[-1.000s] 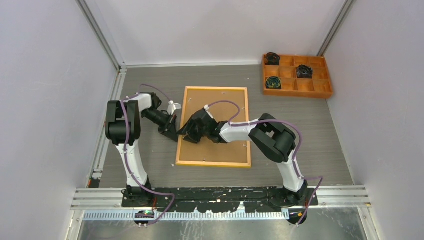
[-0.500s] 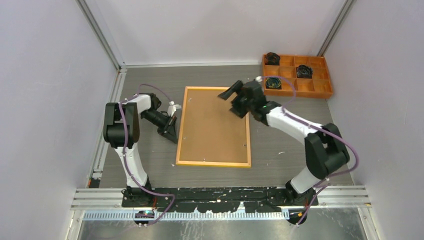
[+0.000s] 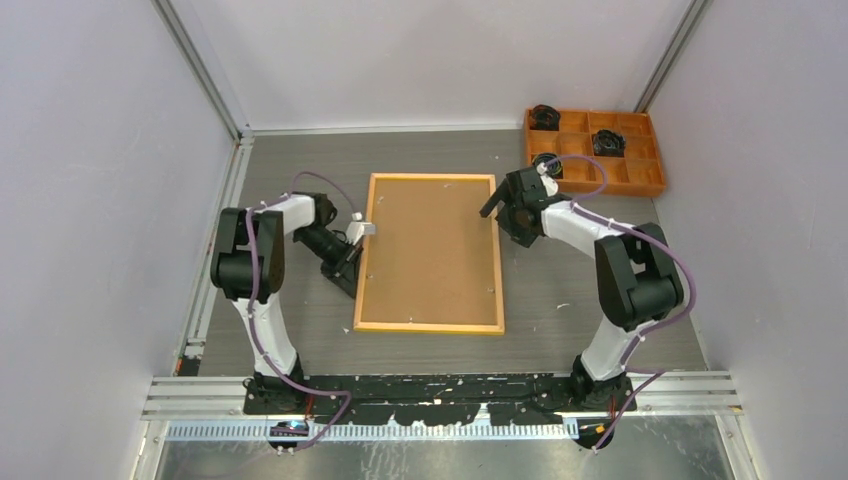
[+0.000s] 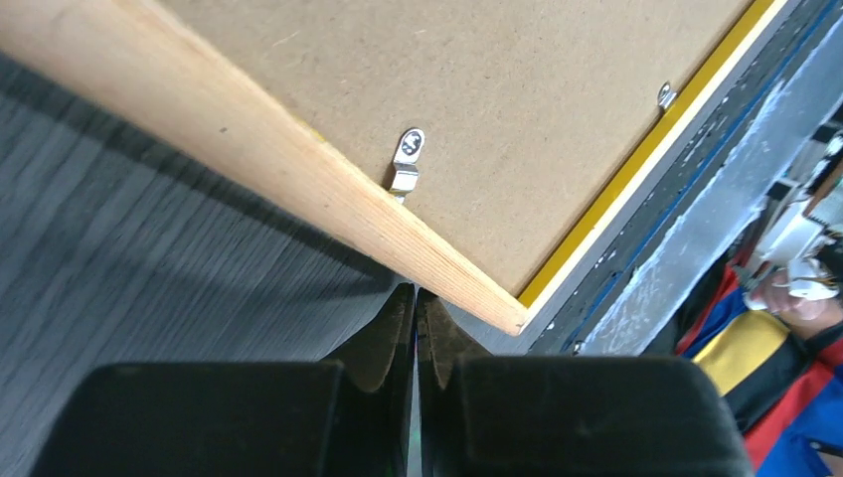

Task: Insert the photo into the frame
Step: Adjust the photo frame at the center of the board.

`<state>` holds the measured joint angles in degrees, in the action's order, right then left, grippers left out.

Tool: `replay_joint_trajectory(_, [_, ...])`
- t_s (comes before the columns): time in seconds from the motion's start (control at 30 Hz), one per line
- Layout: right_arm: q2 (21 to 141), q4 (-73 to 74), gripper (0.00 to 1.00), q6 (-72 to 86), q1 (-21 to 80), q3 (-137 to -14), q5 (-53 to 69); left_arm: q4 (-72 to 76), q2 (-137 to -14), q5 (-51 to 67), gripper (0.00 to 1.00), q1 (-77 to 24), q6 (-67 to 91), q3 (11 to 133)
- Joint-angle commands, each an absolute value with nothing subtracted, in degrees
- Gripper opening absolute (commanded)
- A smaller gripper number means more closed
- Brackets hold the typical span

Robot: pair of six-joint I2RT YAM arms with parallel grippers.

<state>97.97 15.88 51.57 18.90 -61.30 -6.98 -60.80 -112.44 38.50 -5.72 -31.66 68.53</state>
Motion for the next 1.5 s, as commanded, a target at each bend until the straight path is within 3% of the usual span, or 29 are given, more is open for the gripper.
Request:
replay_joint_trajectory(0.0, [101.27, 14.32, 1.0, 49.59, 18.48, -65.8, -7.87, -58.69, -108.87, 36.85, 0.05, -9.38, -30.84, 67.78])
replay_joint_trajectory(0.37, [111.48, 6.53, 1.0, 56.98, 18.61, -73.39, 6.65, -57.06, -106.81, 36.64, 0.04, -20.33, -27.47, 66.21])
replay_joint_trajectory(0.7, [122.55, 11.5, 1.0, 56.11, 23.19, -89.39, 13.02, -55.83, -110.75, 36.55, 0.05, -35.04, -23.38, 69.38])
replay_joint_trajectory(0.97, [121.29, 15.5, 1.0, 52.0, 21.81, -91.78, 8.74, -64.79, -111.22, 40.07, 0.29, -39.21, -29.46, 72.15])
replay_joint_trajectory(1.07, [116.88, 17.36, 1.0, 49.83, 20.49, -90.65, 4.39, -70.53, -107.11, 41.04, 0.36, -36.08, -34.32, 72.29])
replay_joint_trajectory(1.23, [108.45, 16.73, 1.0, 48.66, 19.99, -86.34, -2.12, -82.82, -100.19, 43.02, 0.38, -22.82, -44.47, 77.06])
replay_joint_trajectory(1.33, [105.21, 13.6, 1.0, 50.25, 21.0, -83.31, -0.78, -83.28, -100.25, 39.26, 0.36, -12.67, -45.74, 81.88])
replay_joint_trajectory(1.47, [104.39, 11.4, 0.92, 51.23, 25.89, -82.22, 2.02, -78.76, -109.14, 37.24, 0.26, 3.41, -39.62, 92.04])
